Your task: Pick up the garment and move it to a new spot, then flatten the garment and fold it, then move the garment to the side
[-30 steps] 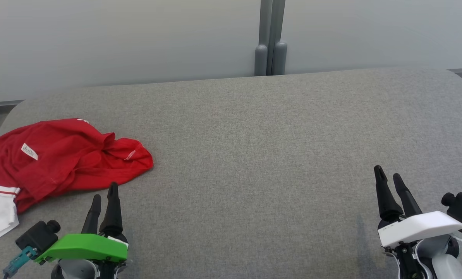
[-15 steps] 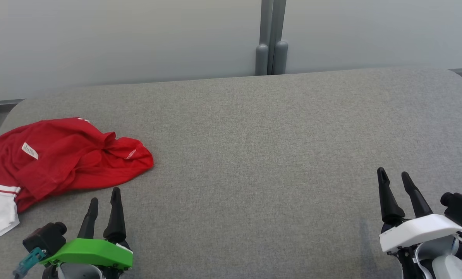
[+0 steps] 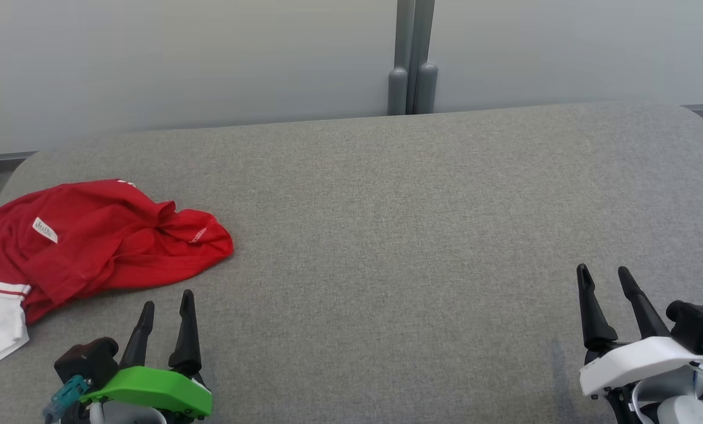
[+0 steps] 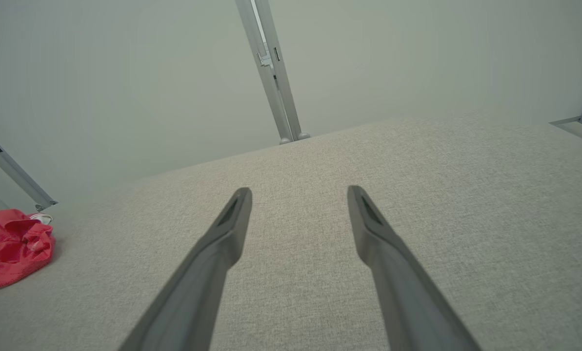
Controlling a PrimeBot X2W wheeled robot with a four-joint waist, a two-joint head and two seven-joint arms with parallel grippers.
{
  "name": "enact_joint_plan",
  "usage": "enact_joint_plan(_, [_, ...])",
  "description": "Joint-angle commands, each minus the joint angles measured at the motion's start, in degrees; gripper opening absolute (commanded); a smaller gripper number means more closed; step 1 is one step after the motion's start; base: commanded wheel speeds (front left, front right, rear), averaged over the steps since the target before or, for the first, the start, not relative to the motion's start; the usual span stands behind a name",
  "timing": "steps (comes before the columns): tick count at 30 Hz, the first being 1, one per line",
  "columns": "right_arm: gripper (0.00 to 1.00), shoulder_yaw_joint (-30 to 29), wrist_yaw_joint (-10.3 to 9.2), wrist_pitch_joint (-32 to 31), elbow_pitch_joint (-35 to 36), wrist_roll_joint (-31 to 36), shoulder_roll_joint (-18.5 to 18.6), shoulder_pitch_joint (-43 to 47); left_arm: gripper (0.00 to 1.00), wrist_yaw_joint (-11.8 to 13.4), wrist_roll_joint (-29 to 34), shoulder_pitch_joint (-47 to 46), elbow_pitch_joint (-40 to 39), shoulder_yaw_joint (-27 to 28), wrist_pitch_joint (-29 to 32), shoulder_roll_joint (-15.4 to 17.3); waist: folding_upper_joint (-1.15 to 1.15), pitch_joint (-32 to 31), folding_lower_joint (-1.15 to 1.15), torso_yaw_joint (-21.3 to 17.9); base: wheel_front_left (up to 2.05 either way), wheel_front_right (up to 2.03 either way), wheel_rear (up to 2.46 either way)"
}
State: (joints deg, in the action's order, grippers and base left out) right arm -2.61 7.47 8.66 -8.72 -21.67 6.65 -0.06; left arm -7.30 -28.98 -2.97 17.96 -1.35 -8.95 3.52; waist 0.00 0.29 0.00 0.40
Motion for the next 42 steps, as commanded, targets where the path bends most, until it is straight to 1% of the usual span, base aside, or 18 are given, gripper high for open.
enact_joint_plan(1, [1.00, -0.13, 0.02, 0.64, 0.32, 1.70, 0.69, 0.47, 1.00, -0.19, 1.59, 0.11, -0.19, -0.03, -0.59, 0.64, 0.00, 0.00, 0.00, -0.05, 0.00, 0.00, 0.00])
enact_joint_plan(19, [1.00, -1.00, 0.03, 3.10, -0.01, 9.32, 1.35, 1.83, 1.00, -0.24, 10.59, 1.04, 1.72, -0.79, -2.98, 0.93, 0.00, -0.27, 0.00, -0.18, 0.00, 0.00, 0.00])
enact_joint_plan(23, [1.00, -1.18, 0.03, 3.59, -0.03, 10.93, 1.34, 2.02, 1.00, -0.24, 12.04, 1.12, 2.10, -0.93, -3.42, 0.78, 0.00, -0.47, 0.00, -0.25, 0.00, 0.00, 0.00])
enact_joint_plan(26, [1.00, -2.14, 0.03, 3.92, -0.24, 10.58, 0.63, 2.10, 1.00, -0.22, 12.93, 1.13, 2.58, -0.73, -3.77, 0.55, 0.00, -0.61, 0.00, -0.27, 0.00, 0.00, 0.00])
enact_joint_plan(29, [1.00, -2.46, 0.03, 4.30, -0.35, 11.60, 0.70, 2.25, 1.00, -0.22, 14.05, 1.04, 2.81, -0.75, -4.14, 0.39, 0.00, -0.73, 0.00, -0.17, 0.00, 0.00, 0.00])
enact_joint_plan(42, [1.00, -2.42, 0.03, 5.73, -0.24, 17.64, 0.62, 2.89, 1.00, -0.25, 18.97, 0.95, 3.64, -0.49, -5.44, 0.35, 0.00, -0.76, 0.00, 0.58, 0.00, 0.00, 0.00])
